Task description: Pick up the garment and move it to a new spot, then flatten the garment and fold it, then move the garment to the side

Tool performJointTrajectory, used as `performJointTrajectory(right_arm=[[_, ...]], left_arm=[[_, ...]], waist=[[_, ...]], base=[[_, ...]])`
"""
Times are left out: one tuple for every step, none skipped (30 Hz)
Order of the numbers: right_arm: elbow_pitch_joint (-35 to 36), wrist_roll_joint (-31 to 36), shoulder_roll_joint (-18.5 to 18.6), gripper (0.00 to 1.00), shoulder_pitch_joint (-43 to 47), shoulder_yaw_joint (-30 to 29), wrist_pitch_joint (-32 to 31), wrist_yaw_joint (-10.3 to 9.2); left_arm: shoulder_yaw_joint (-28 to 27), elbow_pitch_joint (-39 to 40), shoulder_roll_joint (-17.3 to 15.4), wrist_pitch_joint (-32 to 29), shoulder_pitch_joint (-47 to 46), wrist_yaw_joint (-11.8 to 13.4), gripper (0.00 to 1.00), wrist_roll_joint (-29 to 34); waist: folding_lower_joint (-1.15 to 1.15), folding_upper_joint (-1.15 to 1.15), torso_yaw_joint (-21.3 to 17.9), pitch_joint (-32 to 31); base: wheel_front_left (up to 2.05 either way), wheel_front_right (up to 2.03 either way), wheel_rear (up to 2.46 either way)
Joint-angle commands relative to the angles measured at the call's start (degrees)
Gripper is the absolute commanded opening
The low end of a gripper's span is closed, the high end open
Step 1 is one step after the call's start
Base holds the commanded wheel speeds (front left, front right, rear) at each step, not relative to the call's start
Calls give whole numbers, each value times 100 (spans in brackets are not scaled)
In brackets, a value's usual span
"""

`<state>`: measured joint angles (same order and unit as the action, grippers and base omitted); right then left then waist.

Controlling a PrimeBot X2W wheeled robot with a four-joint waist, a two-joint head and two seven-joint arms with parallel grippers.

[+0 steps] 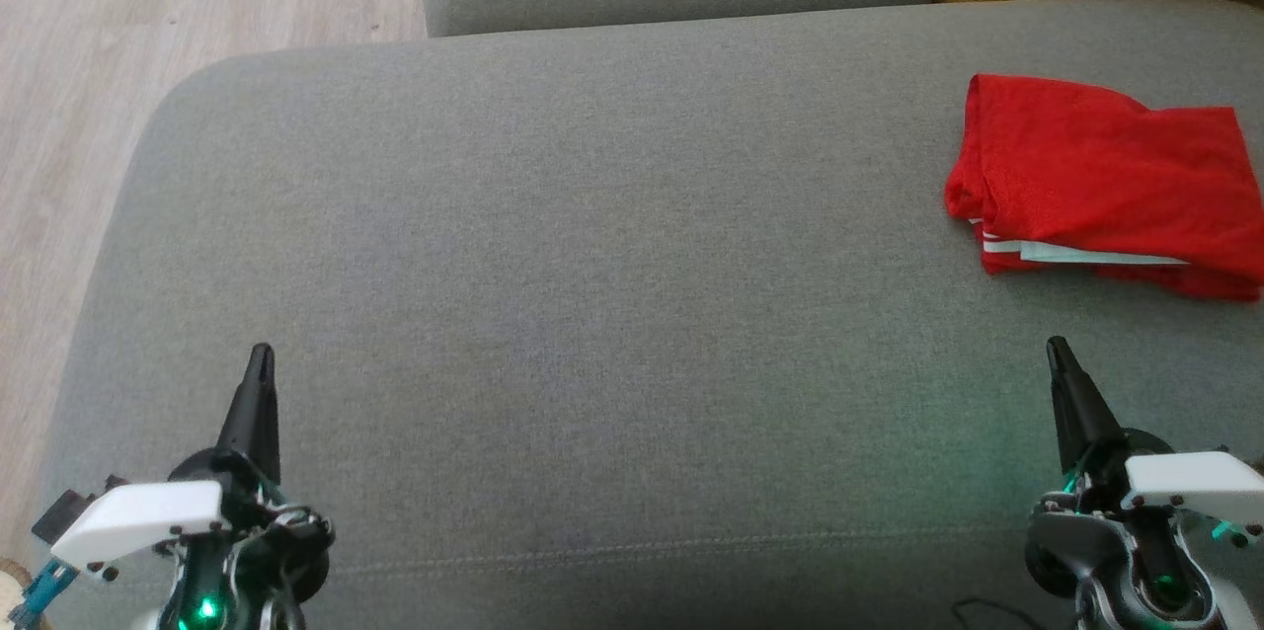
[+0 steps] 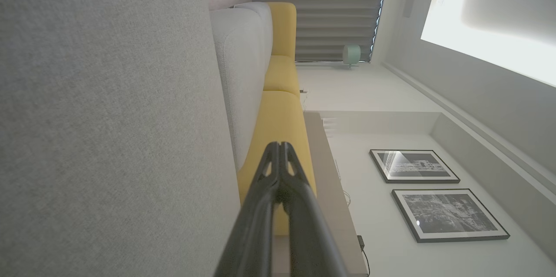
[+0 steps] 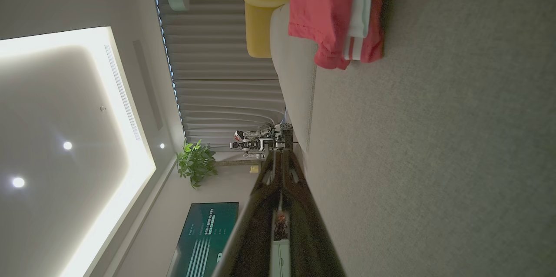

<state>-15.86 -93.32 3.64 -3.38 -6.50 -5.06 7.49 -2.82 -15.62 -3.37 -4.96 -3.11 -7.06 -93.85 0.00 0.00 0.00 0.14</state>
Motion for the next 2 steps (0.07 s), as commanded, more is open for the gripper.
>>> performJointTrajectory(right_arm=[[181, 23, 6, 0, -280, 109, -53, 0], [181, 24, 6, 0, -280, 108, -54, 0]], left_arm=[[-242, 155, -46, -49, -307, -43, 0, 61], [-243, 155, -45, -51, -307, -43, 0, 63]], waist=[[0, 0, 0, 0], [0, 0, 0, 0]], base=[[0, 0, 0], [0, 0, 0]])
